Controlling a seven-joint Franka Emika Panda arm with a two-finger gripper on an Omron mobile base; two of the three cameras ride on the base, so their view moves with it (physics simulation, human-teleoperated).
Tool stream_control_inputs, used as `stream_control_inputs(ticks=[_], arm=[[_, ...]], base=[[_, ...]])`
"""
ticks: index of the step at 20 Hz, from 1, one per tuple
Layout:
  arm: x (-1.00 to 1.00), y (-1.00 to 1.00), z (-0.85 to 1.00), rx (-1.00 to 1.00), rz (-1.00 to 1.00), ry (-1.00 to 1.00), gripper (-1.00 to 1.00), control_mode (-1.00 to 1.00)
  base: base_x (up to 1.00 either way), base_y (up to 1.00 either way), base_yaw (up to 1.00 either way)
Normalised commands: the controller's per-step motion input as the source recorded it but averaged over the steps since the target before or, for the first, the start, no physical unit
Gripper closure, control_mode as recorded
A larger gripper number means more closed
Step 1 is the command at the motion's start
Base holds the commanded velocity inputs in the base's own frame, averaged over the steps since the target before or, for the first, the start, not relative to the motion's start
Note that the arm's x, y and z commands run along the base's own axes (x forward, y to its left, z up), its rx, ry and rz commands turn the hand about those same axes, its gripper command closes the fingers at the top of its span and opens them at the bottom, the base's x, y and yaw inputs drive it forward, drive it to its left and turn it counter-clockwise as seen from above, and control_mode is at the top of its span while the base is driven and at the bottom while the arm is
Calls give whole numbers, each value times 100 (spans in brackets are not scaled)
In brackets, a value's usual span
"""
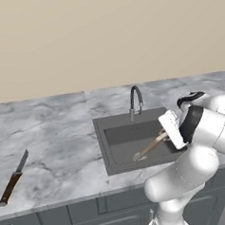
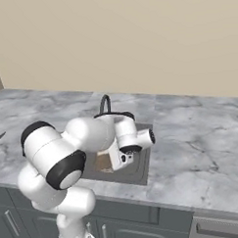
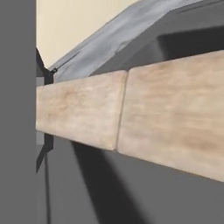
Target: Move the cutting board and knife to the sink. Then move spray from the cabinet to the counter.
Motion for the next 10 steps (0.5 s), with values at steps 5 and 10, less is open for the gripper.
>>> stream_control_inputs(ticks=[5,10], arm=[[-21,-1,3,16,0,-21,100,-100],[8,5,0,1,0,-3,100,-100]], base=[[0,0,0],[0,0,0]])
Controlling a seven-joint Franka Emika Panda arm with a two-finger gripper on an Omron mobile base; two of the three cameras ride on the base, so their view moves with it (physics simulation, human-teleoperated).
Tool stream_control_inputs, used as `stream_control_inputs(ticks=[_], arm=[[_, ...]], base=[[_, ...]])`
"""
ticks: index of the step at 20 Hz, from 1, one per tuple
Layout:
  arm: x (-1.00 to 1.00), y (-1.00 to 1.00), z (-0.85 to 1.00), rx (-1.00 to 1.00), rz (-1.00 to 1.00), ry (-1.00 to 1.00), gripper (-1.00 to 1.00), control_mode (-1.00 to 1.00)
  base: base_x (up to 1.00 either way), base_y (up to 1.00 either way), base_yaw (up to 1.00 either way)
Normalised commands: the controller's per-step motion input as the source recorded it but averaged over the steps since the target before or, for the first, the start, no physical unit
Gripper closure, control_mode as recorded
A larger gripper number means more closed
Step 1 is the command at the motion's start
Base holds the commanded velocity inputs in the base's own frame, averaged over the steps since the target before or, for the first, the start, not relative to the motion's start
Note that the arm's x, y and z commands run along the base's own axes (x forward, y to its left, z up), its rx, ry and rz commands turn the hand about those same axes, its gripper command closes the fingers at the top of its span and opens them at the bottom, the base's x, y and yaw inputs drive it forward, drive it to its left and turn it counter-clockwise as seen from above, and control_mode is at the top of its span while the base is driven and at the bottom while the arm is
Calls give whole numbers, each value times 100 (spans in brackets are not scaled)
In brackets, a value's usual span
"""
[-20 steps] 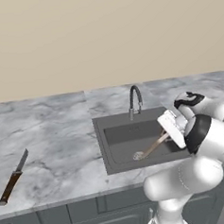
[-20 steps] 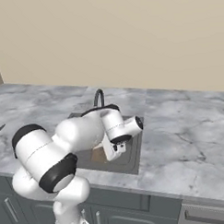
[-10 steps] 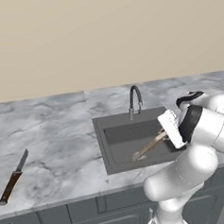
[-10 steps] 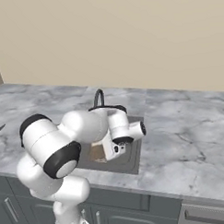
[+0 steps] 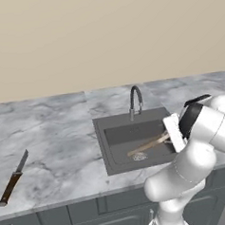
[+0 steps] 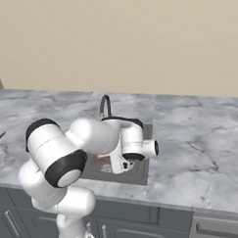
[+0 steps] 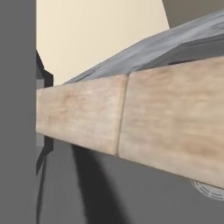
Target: Move the cutting board and knife to the sink. Then move spray from the cabinet to the counter.
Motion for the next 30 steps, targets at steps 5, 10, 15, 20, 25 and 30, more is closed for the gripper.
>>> stream_control_inputs(ticks=[5,10,15,20,25,30], arm=[[38,43,-28,11,0,0,100,-100],[16,24,-27,10,0,0,-100,-100],[2,0,38,0,-4,1,-100,-100],[-6,-15,100,0,-15,7,-100,-100],[-38,-53,100,-7,-18,9,-100,-100],[-56,-32,100,-19,-16,7,-100,-100]], base=[[0,0,0],[0,0,0],[0,0,0],[0,0,0],[0,0,0],[0,0,0]])
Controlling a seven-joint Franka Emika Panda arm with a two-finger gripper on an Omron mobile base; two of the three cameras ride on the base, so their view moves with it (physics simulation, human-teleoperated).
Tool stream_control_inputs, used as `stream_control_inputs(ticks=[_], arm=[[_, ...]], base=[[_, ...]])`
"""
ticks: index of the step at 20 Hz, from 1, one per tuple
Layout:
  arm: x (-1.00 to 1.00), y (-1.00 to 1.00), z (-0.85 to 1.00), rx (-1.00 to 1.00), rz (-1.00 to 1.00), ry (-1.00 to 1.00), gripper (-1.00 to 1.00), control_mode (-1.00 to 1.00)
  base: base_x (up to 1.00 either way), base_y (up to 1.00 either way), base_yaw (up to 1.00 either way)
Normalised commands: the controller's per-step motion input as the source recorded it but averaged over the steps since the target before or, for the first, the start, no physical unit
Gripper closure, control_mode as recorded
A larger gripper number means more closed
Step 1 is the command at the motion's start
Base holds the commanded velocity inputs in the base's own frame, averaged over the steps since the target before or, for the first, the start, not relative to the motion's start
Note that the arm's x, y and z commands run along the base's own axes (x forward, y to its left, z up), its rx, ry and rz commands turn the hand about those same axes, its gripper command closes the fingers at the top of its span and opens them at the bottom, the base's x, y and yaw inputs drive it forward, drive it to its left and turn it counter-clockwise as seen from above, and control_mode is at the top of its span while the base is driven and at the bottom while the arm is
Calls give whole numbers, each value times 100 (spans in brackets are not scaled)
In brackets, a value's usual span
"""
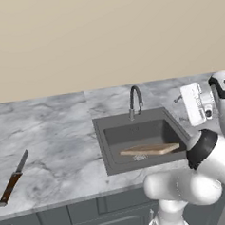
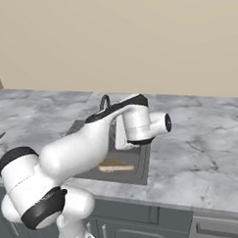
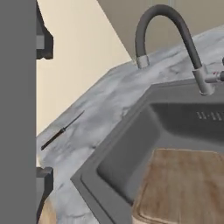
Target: Move the cutting board and knife to the sink. Then move spray from the cabinet to the counter.
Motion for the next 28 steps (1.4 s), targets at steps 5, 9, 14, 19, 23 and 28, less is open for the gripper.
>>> stream_control_inputs(ticks=[5,9,14,19,23,28], arm=[[-77,55,70,-65,-12,-18,-100,-100],[-38,100,0,-97,-4,-41,-100,-100],[-6,99,11,-81,2,-6,-100,-100],[5,26,2,-14,0,11,-100,-100],[-3,1,0,0,0,0,-100,-100],[-30,28,-3,-3,6,0,-100,100]], base=[[0,0,0],[0,0,0],[0,0,0],[0,0,0],[0,0,0],[-7,40,6]])
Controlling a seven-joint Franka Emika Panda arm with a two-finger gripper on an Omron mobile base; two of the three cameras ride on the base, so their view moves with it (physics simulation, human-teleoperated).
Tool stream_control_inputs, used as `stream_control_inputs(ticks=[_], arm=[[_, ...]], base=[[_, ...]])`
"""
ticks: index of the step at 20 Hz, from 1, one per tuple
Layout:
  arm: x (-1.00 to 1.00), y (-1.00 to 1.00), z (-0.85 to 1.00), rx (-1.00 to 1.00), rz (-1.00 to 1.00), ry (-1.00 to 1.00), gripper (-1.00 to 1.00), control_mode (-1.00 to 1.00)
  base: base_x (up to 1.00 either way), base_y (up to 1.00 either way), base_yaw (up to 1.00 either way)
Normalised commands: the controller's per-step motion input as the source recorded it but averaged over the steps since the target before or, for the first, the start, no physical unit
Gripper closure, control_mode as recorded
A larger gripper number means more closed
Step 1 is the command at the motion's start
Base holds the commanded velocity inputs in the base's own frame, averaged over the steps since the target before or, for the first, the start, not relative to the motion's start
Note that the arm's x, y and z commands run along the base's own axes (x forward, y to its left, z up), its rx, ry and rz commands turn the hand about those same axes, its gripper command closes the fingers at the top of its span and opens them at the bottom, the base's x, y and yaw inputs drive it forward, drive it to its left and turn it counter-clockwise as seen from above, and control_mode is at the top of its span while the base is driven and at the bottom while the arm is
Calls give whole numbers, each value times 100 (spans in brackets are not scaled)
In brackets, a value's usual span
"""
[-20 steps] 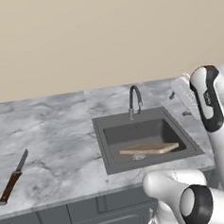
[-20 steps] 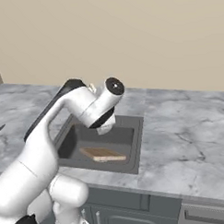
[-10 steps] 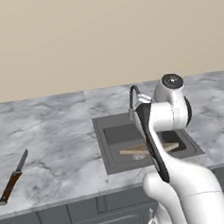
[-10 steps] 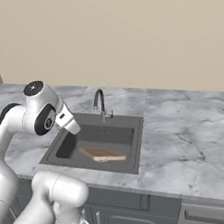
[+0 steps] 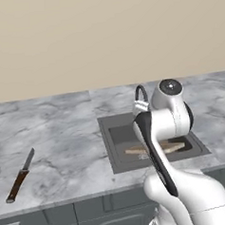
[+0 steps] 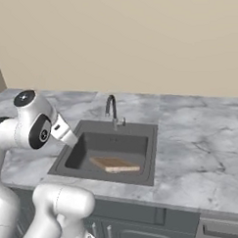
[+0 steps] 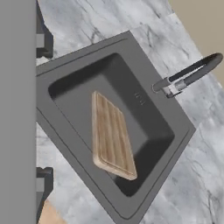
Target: Move the cutting board and knife to the sink. Then move spray from the cabinet to the counter.
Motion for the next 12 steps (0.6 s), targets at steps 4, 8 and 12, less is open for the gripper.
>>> stream_control_inputs(ticks=[4,8,12], arm=[[0,0,0,0,0,0,-100,100],[0,0,0,0,0,0,-100,100],[0,0,0,0,0,0,-100,100]], base=[[3,100,11],[0,100,18],[-2,100,26]])
